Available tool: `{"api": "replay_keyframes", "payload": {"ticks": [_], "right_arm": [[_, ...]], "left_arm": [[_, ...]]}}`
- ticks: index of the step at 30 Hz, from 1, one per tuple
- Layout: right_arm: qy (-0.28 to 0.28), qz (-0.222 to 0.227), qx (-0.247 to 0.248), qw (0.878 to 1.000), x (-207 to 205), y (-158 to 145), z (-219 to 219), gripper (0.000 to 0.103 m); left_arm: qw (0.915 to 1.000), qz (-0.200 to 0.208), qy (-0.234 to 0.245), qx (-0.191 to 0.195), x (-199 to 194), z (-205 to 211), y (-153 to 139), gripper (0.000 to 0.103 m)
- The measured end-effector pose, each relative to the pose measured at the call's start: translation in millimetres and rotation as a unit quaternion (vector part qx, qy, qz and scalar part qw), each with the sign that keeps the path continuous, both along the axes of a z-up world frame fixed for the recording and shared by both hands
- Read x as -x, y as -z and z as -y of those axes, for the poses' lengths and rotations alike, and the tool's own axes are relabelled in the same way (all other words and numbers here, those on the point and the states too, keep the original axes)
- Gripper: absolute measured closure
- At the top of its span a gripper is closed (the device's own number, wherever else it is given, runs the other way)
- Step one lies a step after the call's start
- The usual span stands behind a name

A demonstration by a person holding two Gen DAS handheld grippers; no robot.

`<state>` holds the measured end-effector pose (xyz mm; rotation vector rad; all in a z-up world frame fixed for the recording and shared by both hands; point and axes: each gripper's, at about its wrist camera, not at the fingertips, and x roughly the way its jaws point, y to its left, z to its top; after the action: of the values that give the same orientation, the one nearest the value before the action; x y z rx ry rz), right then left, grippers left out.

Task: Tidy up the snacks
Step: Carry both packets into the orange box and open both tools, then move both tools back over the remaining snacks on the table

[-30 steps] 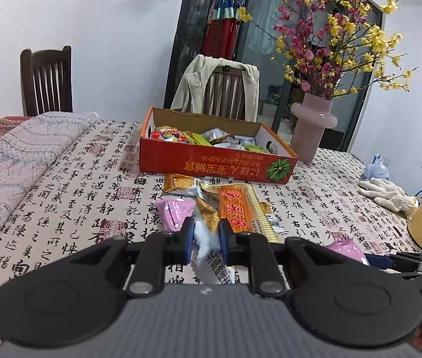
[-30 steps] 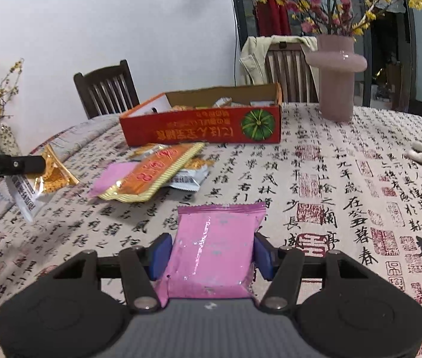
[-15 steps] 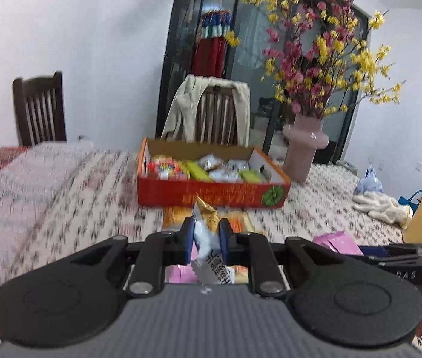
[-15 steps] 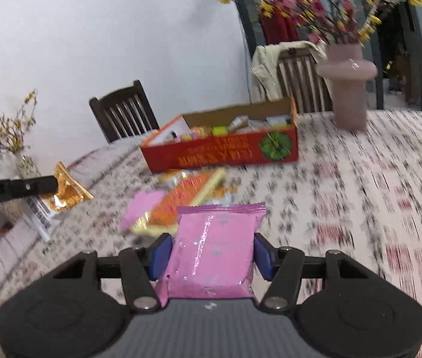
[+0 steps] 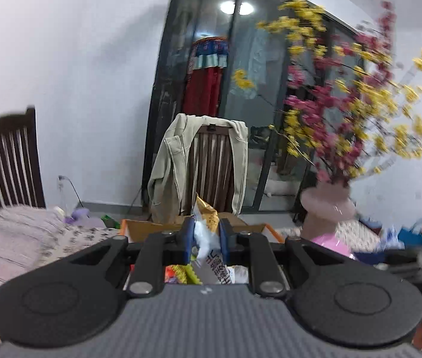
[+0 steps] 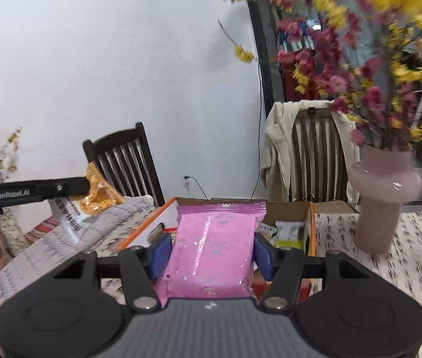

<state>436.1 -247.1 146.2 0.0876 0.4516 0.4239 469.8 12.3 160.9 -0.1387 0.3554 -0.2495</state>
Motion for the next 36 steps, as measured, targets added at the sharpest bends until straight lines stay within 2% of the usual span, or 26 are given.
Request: {"api": "replay_keyframes", "payload": {"ticks": [4,8,11,14,17,18,22,25,29,32,36], "right_arm": [[0.007,-0.034,0.004,0.999,-59.8,16.8,-7.6,0.045],[0.019,-0.059,0.025,0.998,-109.2,45.4,-21.0,0.045],[0.024,-0.086,0.034,0.995,-140.4,74.1,-31.5,0.045],[0.037,-0.100,0.053,0.993,-154.0,99.9,-39.5,0.045],[0.042,-0.115,0.062,0.991,-158.5,117.3,-43.3,0.044],[0.039,-0.115,0.067,0.990,-157.0,120.0,-44.1,0.039],[0.041,-0.098,0.085,0.991,-144.9,113.0,-39.5,0.029],[0.050,-0.079,0.083,0.992,-134.6,98.3,-27.6,0.025],[0.059,-0.073,0.071,0.993,-129.8,88.6,-15.2,0.021],[0.061,-0.074,0.064,0.993,-123.2,82.1,-10.4,0.021],[0.056,-0.063,0.063,0.994,-106.2,68.0,-10.8,0.021]], "left_arm": [[0.9979,-0.044,0.012,0.047,-53.6,1.9,22.9,0.085],[0.9961,-0.074,0.014,0.046,-89.6,12.6,51.6,0.085],[0.9941,-0.088,0.018,0.061,-101.6,13.1,71.5,0.085],[0.9917,-0.104,0.024,0.073,-107.5,15.0,86.9,0.085],[0.9907,-0.117,0.031,0.062,-113.5,21.1,101.1,0.084],[0.9906,-0.119,0.033,0.059,-114.1,23.2,104.4,0.084],[0.9895,-0.126,0.038,0.060,-115.0,27.6,112.2,0.084],[0.9906,-0.127,0.042,0.029,-115.1,33.3,117.0,0.081],[0.9929,-0.114,0.029,-0.015,-104.4,32.3,112.8,0.055],[0.9939,-0.105,0.023,-0.022,-92.3,23.7,100.4,0.055],[0.9945,-0.089,0.011,-0.053,-69.5,16.3,82.4,0.046]]}}
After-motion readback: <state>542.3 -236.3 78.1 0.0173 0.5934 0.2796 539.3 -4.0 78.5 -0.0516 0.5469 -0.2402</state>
